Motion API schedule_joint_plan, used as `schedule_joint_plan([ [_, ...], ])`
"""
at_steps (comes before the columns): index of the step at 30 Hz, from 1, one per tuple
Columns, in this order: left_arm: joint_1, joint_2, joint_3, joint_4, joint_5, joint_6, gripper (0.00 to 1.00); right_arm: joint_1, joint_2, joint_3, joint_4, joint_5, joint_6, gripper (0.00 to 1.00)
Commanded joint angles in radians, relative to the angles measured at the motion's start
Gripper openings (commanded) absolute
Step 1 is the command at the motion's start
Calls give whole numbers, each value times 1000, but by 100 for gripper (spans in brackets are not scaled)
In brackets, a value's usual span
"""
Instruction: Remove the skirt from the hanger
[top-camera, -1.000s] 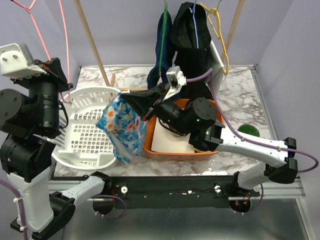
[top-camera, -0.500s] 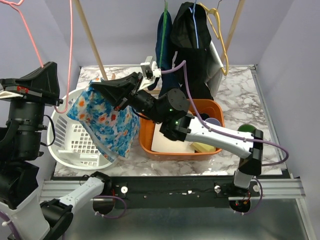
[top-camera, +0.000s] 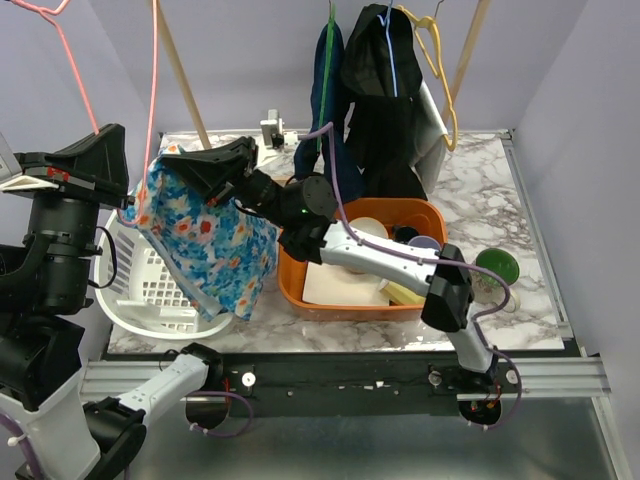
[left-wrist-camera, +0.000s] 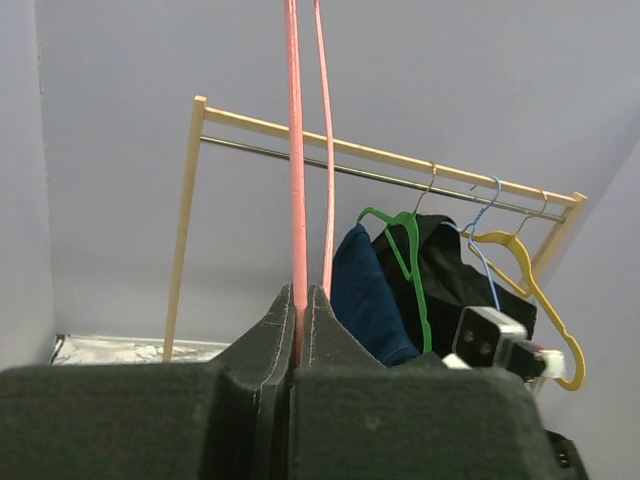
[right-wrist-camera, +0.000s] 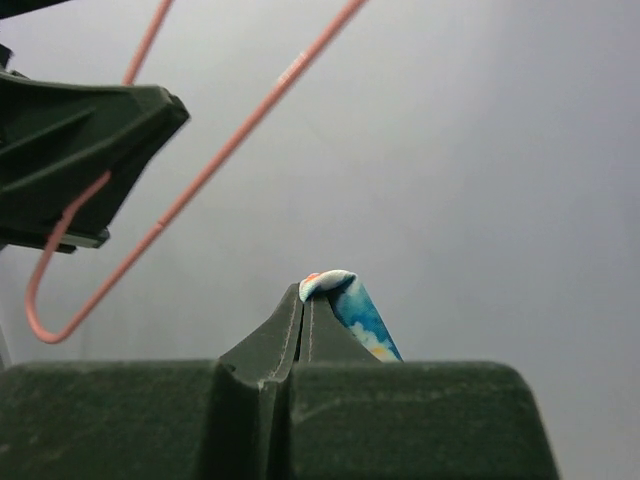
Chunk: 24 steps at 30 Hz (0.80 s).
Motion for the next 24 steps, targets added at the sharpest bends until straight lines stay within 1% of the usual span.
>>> schedule_joint_plan([
  [1,6,-11,2,34,18,5,0,-16,78,112,58,-33,93,1],
  [5,6,-5,7,26,28,9,0,-24,173,251,-33,-38,127,1],
  [6,6,-6,4,28,24,12,0,-22,195,288,-92,-44,130,1],
  [7,4,-9,2,31,15,15,0,-24,248,377,-123,-48,136,1],
  [9,4,-15,-7,35,7,15,0,-24,299,448,-186,-52,153,1],
  [11,4,-18,-8,43,5,20,0,-24,339,491,-205,-59,160,1],
  [13,3,-12,-7,41,4,26,0,-25,338,482,-228,-70,153,1],
  [15,3,-6,-5,40,-2,29,0,-27,327,437,-216,-75,159,1],
  [18,0,-9,-18,45,-5,35,0,-25,353,477,-272,-125,177,1],
  [20,0,-11,-24,48,-10,40,0,-25,365,489,-301,-176,222,1],
  [23,-2,-15,-33,52,-30,51,0,-25,376,450,-332,-231,260,1],
  [24,-3,-17,-33,52,-35,54,0,-25,374,433,-358,-246,269,6],
])
